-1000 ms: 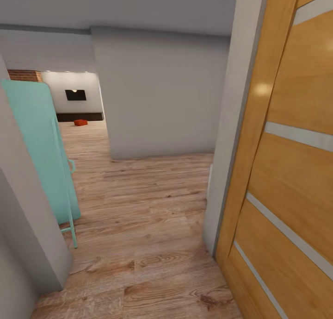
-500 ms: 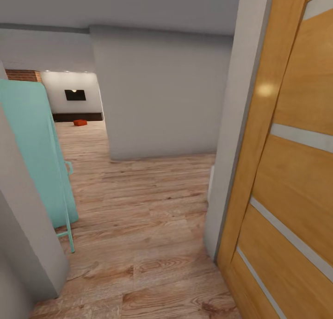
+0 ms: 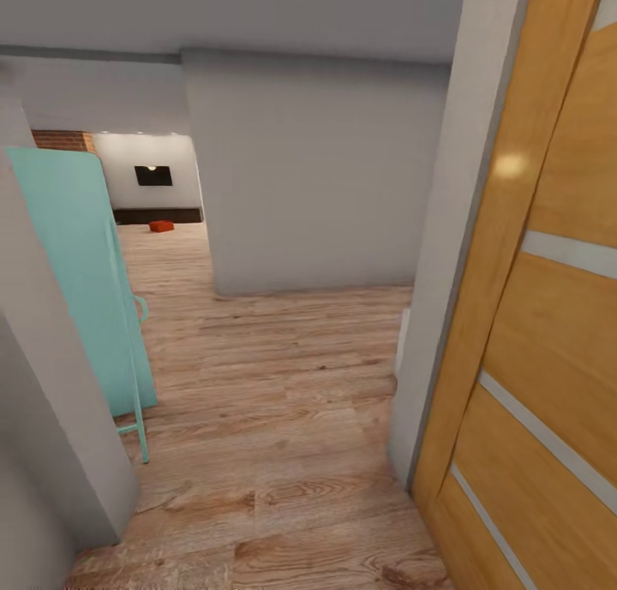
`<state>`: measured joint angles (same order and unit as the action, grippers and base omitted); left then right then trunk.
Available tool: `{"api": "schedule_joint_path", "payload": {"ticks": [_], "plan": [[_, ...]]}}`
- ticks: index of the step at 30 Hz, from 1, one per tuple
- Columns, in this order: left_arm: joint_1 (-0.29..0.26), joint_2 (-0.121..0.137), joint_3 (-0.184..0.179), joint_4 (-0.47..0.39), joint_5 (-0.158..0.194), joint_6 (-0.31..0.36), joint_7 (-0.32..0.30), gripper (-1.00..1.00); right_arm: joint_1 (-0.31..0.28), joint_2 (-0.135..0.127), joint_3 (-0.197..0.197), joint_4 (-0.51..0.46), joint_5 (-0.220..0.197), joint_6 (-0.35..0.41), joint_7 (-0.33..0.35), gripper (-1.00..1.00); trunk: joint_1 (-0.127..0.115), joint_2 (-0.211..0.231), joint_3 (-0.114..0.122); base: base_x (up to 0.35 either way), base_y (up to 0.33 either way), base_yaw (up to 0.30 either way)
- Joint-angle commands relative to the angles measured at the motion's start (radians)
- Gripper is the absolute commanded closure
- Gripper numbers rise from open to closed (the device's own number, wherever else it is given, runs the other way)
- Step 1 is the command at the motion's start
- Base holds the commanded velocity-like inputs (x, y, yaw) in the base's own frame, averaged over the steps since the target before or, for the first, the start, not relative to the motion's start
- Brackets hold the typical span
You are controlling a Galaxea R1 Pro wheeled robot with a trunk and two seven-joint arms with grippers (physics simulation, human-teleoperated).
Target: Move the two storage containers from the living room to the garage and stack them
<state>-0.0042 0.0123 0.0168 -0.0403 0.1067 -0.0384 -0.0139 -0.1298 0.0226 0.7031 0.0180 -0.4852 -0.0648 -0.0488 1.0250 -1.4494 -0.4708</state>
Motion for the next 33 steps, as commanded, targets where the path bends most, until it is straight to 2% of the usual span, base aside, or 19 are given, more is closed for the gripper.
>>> {"api": "schedule_joint_path", "payload": {"ticks": [1,14,33], "plan": [[0.000,0.000,0.001,0.000,0.010,-0.003,-0.001,-1.00,-0.001,0.001,0.009,0.002,-0.009,-0.005,-0.002,-1.00,0.000,-0.001,-0.001,0.000,0.000,0.135],[0.000,0.000,0.001,0.000,0.010,-0.002,-0.001,-1.00,-0.001,0.000,0.009,0.002,-0.010,-0.006,0.000,-1.00,0.000,-0.001,-0.001,0.007,0.000,0.025],[0.000,0.000,-0.001,0.000,0.011,-0.002,-0.001,-1.00,-0.001,-0.002,0.008,0.002,-0.010,-0.006,0.003,-1.00,0.000,-0.001,-0.001,0.300,0.000,0.000]]}}
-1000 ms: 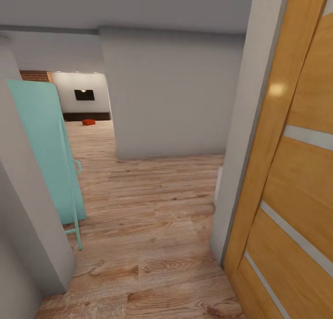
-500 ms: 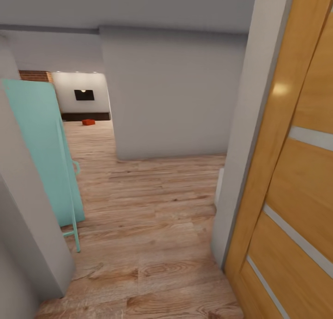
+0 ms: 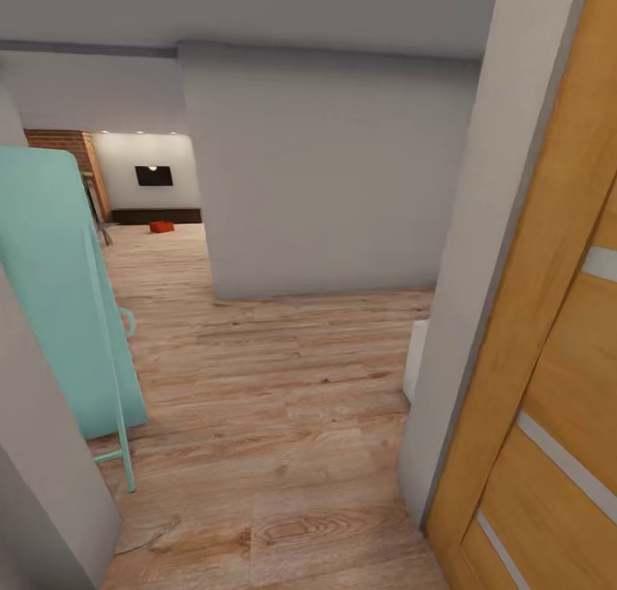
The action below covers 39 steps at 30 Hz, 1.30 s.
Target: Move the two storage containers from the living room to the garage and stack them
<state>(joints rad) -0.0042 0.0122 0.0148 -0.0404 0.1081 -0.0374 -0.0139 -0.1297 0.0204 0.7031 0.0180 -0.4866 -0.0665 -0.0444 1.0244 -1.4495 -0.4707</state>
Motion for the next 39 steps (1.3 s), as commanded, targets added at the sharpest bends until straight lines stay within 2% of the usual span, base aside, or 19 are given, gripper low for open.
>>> {"api": "schedule_joint_path", "payload": {"ticks": [1,20,28,39], "plan": [[0.000,0.000,0.001,0.001,0.010,-0.002,-0.001,-1.00,-0.001,0.001,0.008,0.002,-0.009,-0.004,-0.002,-1.00,0.001,0.000,-0.001,0.321,0.000,0.000],[0.000,0.000,0.001,0.001,0.011,-0.001,-0.001,-1.00,-0.001,0.003,0.007,0.002,-0.008,-0.003,-0.002,-1.00,0.001,0.000,-0.001,0.321,0.000,0.003],[0.000,0.000,0.001,0.001,0.011,-0.001,-0.001,-1.00,-0.001,0.001,0.007,0.002,-0.008,-0.004,-0.002,-1.00,0.001,0.000,-0.001,0.321,0.000,0.202],[0.000,0.000,0.001,0.001,0.010,-0.001,-0.001,-1.00,-0.001,0.001,0.007,0.002,-0.008,-0.004,-0.001,-1.00,0.001,0.000,-0.001,0.321,0.000,0.029]]}}
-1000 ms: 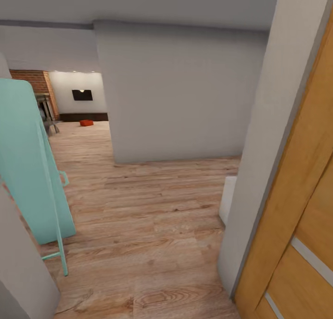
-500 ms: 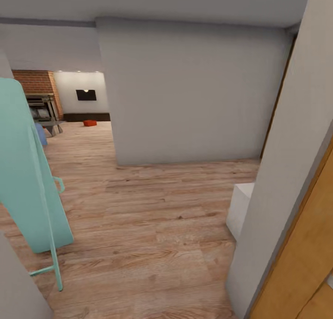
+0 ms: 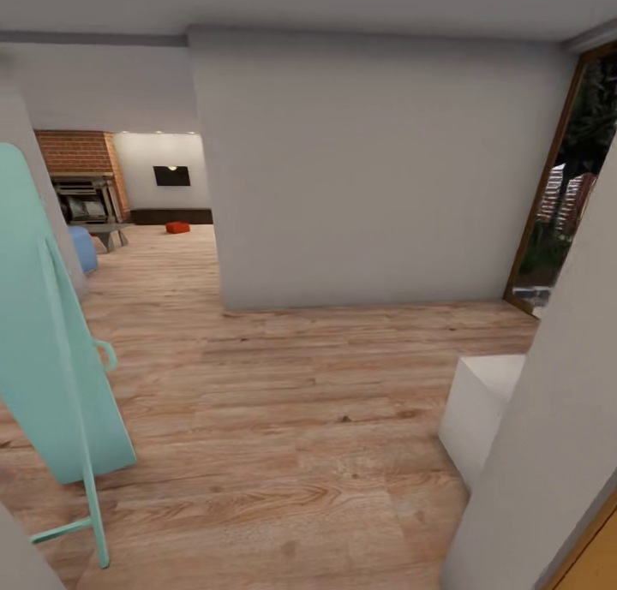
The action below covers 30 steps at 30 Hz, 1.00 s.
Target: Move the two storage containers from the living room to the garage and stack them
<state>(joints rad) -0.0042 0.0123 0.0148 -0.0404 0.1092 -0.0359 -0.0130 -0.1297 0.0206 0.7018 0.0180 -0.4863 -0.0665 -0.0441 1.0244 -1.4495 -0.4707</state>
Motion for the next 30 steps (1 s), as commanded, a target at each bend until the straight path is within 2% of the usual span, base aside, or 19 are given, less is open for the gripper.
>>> {"api": "schedule_joint_path", "payload": {"ticks": [1,26,30], "plan": [[0.000,0.000,0.001,0.000,0.010,-0.002,-0.001,-1.00,-0.001,0.001,0.008,0.002,-0.009,-0.004,-0.002,-1.00,0.001,0.000,-0.001,0.321,0.000,0.001],[0.000,0.000,0.001,0.000,0.010,-0.002,-0.001,-1.00,-0.001,0.003,0.009,0.002,-0.008,-0.004,-0.001,-1.00,0.001,0.000,-0.001,0.321,0.000,0.000],[0.000,0.000,0.001,0.000,0.010,-0.002,-0.001,-1.00,-0.001,0.003,0.009,0.002,-0.008,-0.004,-0.002,-1.00,0.001,0.000,-0.001,0.321,0.000,0.143]]}}
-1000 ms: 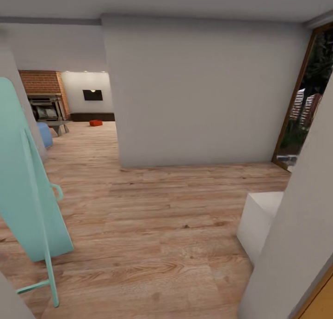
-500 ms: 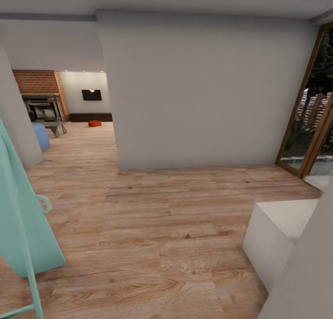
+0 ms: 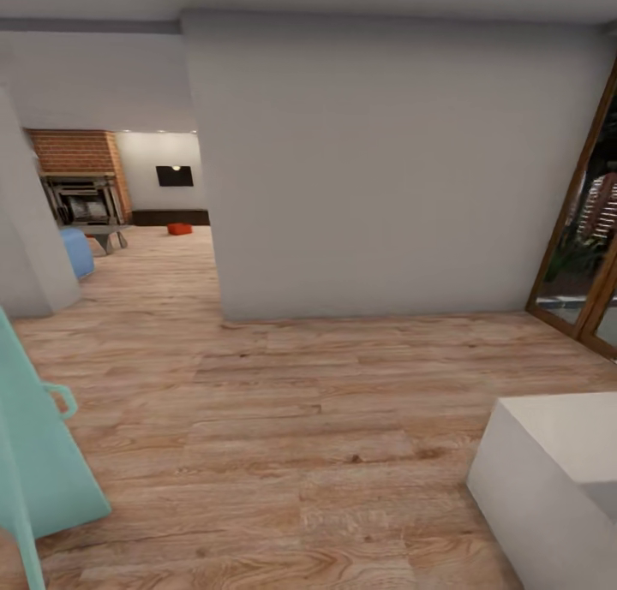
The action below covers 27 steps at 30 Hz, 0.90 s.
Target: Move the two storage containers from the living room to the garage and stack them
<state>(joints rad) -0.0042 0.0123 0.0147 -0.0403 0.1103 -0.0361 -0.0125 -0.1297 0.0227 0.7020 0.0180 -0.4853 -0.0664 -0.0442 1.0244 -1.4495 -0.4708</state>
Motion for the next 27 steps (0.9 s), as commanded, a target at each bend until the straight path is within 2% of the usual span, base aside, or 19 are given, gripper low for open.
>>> {"api": "schedule_joint_path", "payload": {"ticks": [1,9,27], "plan": [[0.000,0.000,0.001,0.000,0.009,-0.002,-0.001,-1.00,-0.001,0.001,0.008,0.002,-0.009,-0.004,-0.002,-1.00,0.001,0.000,-0.001,0.321,0.000,0.241],[0.000,0.000,0.001,0.000,0.009,-0.002,-0.001,-1.00,-0.001,-0.001,0.008,0.002,-0.010,-0.004,-0.002,-1.00,0.001,0.000,-0.001,0.321,0.000,0.205],[0.000,-0.001,0.001,0.000,0.009,-0.002,-0.001,-1.00,-0.001,-0.003,0.010,0.002,-0.009,-0.004,0.000,-1.00,0.001,0.000,-0.001,0.321,0.000,0.005]]}}
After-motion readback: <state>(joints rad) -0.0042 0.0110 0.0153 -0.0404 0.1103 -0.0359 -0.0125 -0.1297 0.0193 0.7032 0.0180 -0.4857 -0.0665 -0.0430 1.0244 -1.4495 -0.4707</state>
